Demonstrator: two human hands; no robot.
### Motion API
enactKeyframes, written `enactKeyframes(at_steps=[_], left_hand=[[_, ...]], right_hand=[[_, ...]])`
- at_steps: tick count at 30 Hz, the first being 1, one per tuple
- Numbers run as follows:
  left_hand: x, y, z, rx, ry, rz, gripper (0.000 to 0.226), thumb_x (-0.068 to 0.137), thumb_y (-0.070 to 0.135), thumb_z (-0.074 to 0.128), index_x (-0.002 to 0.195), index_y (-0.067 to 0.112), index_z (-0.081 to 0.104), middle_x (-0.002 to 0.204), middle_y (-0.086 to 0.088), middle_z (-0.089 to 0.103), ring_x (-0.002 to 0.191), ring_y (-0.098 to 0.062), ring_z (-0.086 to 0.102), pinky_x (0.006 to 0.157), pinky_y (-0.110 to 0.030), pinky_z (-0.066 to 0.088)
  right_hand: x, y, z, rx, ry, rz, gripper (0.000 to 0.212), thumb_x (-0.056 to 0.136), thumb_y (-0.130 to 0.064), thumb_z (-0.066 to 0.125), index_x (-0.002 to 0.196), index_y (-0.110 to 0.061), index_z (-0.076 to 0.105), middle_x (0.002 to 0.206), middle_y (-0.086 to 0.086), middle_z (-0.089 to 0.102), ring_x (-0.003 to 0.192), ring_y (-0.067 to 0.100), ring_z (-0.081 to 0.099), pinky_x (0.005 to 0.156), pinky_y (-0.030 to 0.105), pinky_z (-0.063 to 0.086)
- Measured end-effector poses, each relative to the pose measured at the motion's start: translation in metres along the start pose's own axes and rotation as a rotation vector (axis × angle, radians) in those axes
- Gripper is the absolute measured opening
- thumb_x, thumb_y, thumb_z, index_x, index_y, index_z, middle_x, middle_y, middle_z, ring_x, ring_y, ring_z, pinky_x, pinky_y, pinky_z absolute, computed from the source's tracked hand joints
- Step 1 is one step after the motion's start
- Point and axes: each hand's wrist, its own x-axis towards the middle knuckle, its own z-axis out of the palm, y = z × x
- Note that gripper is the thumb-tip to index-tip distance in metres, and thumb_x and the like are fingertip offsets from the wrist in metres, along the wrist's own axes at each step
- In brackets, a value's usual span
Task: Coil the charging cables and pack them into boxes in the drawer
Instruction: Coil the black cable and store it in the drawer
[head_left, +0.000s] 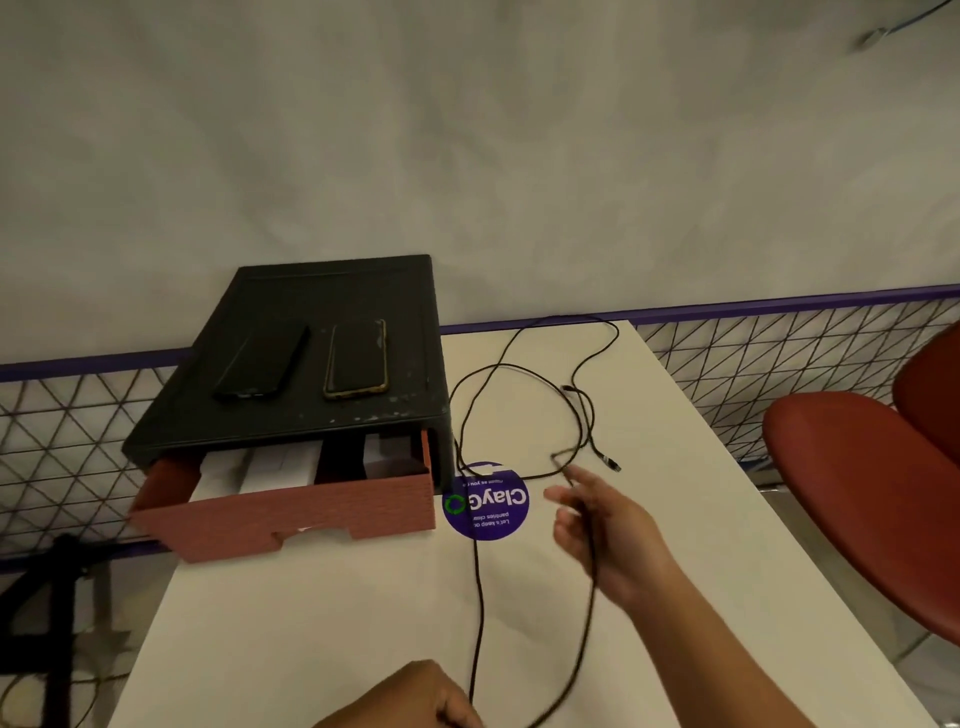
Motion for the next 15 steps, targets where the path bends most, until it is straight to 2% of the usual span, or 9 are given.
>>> enactKeyframes(at_steps=[2, 4, 7, 9, 11, 12, 13, 14, 15], left_hand=[[-0.011, -0.022, -0.008, 0.051, -0.013, -0.026, 0.026, 0.089, 0.018, 0.050, 0.072, 0.010, 0.067, 0.080, 0.006, 0.062, 0.081, 0.007, 0.060, 0.072, -0.010, 0.038], [-0.021, -0.047, -0.018, 0.100, 0.022, -0.082, 0.031, 0.094, 0.015, 0.043, 0.066, 0.015, 0.055, 0.082, 0.002, 0.058, 0.078, 0.012, 0.057, 0.076, -0.010, 0.037], [-0.039, -0.068, -0.037, 0.210, 0.126, -0.091, 0.016, 0.075, 0.034, 0.054, 0.073, 0.022, 0.064, 0.092, 0.011, 0.065, 0.092, 0.002, 0.060, 0.090, -0.018, 0.043], [-0.041, -0.077, -0.046, 0.253, 0.144, -0.116, 0.016, 0.067, 0.027, 0.054, 0.071, 0.029, 0.070, 0.093, 0.006, 0.066, 0.096, -0.008, 0.062, 0.094, -0.022, 0.043], [-0.028, -0.081, -0.054, 0.254, 0.139, -0.149, 0.026, 0.066, 0.021, 0.056, 0.057, 0.042, 0.067, 0.093, 0.003, 0.069, 0.095, -0.012, 0.064, 0.092, -0.023, 0.046], [-0.021, -0.084, -0.054, 0.271, 0.122, -0.178, 0.032, 0.069, 0.017, 0.056, 0.058, 0.044, 0.068, 0.097, 0.004, 0.069, 0.098, -0.010, 0.063, 0.092, -0.018, 0.045], [-0.014, -0.084, -0.056, 0.289, 0.132, -0.222, 0.035, 0.075, 0.012, 0.055, 0.072, 0.042, 0.071, 0.107, 0.004, 0.067, 0.105, -0.008, 0.061, 0.093, -0.013, 0.042], [-0.009, -0.087, -0.055, 0.255, 0.176, -0.240, 0.037, 0.082, 0.007, 0.052, 0.090, 0.037, 0.072, 0.117, 0.004, 0.064, 0.111, -0.008, 0.057, 0.093, -0.009, 0.039], [-0.004, -0.088, -0.055, 0.219, 0.267, -0.230, 0.038, 0.088, 0.004, 0.047, 0.094, 0.033, 0.070, 0.120, 0.004, 0.062, 0.114, -0.008, 0.056, 0.089, -0.006, 0.038]], right_hand=[[0.000, -0.011, 0.010, -0.111, 0.068, -0.102, 0.033, 0.088, 0.004, 0.045, 0.116, -0.013, 0.052, 0.070, 0.008, 0.064, 0.045, 0.011, 0.050, 0.045, 0.020, 0.048], [0.000, -0.020, 0.015, -0.212, 0.084, -0.189, 0.034, 0.086, 0.008, 0.047, 0.110, -0.015, 0.056, 0.074, 0.007, 0.062, 0.048, 0.012, 0.049, 0.047, 0.021, 0.046], [-0.007, -0.029, 0.024, -0.392, 0.079, -0.274, 0.032, 0.087, 0.009, 0.042, 0.105, -0.011, 0.059, 0.077, 0.006, 0.060, 0.055, 0.014, 0.051, 0.056, 0.026, 0.045], [-0.013, -0.032, 0.031, -0.505, 0.063, -0.303, 0.034, 0.087, 0.009, 0.038, 0.103, -0.013, 0.059, 0.080, 0.004, 0.064, 0.060, 0.016, 0.056, 0.061, 0.027, 0.046], [-0.018, -0.034, 0.038, -0.599, 0.024, -0.331, 0.037, 0.085, 0.010, 0.037, 0.102, -0.014, 0.060, 0.085, 0.001, 0.068, 0.063, 0.013, 0.061, 0.063, 0.025, 0.046], [-0.020, -0.035, 0.042, -0.668, 0.012, -0.356, 0.038, 0.084, 0.011, 0.038, 0.103, -0.015, 0.059, 0.088, -0.001, 0.070, 0.065, 0.011, 0.063, 0.062, 0.022, 0.047], [-0.023, -0.035, 0.046, -0.763, 0.014, -0.392, 0.038, 0.084, 0.010, 0.041, 0.105, -0.016, 0.059, 0.091, -0.002, 0.070, 0.068, 0.010, 0.064, 0.061, 0.019, 0.047], [-0.025, -0.036, 0.050, -0.875, 0.035, -0.437, 0.035, 0.086, 0.008, 0.044, 0.105, -0.017, 0.059, 0.091, -0.004, 0.070, 0.070, 0.010, 0.064, 0.060, 0.015, 0.046], [-0.028, -0.037, 0.053, -0.990, 0.065, -0.490, 0.029, 0.088, 0.003, 0.047, 0.105, -0.018, 0.060, 0.089, -0.005, 0.070, 0.071, 0.009, 0.063, 0.059, 0.013, 0.045]])
